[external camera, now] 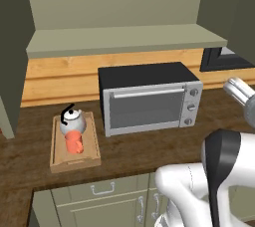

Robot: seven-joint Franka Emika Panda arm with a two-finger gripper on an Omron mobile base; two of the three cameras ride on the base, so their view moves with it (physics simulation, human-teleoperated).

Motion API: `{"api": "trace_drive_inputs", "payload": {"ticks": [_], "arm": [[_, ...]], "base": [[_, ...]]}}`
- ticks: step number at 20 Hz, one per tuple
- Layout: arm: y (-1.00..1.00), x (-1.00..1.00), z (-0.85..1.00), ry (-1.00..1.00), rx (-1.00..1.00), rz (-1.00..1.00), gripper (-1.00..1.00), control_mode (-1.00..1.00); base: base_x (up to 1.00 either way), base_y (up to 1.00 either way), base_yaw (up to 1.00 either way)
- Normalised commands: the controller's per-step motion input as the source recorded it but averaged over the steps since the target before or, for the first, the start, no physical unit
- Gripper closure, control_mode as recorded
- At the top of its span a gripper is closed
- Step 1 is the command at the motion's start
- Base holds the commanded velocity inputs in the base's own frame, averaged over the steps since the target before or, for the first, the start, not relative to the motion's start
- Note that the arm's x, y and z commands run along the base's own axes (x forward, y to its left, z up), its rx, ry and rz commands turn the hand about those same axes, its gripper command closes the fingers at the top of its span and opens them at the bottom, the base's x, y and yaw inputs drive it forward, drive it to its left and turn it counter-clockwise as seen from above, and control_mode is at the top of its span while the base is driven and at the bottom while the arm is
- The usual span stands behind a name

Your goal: Pick the kettle from the counter and place it on the tray. Then pick the mug from the cabinet and place it on the tray. Then close the cabinet doors.

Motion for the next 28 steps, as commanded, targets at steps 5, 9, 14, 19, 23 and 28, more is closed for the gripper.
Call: {"api": "trace_drive_inputs", "payload": {"ticks": [5, 9, 14, 19, 23, 28], "arm": [[-0.28, -0.20, 0.08, -0.16, 0.03, -0.12, -1.00, -1.00], [-0.37, -0.19, 0.07, -0.17, 0.00, -0.18, -1.00, -1.00], [-0.59, -0.30, 0.12, -0.33, 0.09, -0.21, -1.00, -1.00], [-0.59, -0.24, 0.13, -0.33, 0.02, -0.25, -1.00, -1.00], [-0.64, -0.13, 0.12, -0.15, 0.10, -0.16, -1.00, -1.00], [-0.62, -0.04, 0.10, -0.13, 0.22, -0.18, -1.00, -1.00]], "base": [[0.00, 0.00, 0.00], [0.00, 0.00, 0.00], [0.00, 0.00, 0.00], [0.00, 0.00, 0.00], [0.00, 0.00, 0.00], [0.00, 0.00, 0.00]]}}
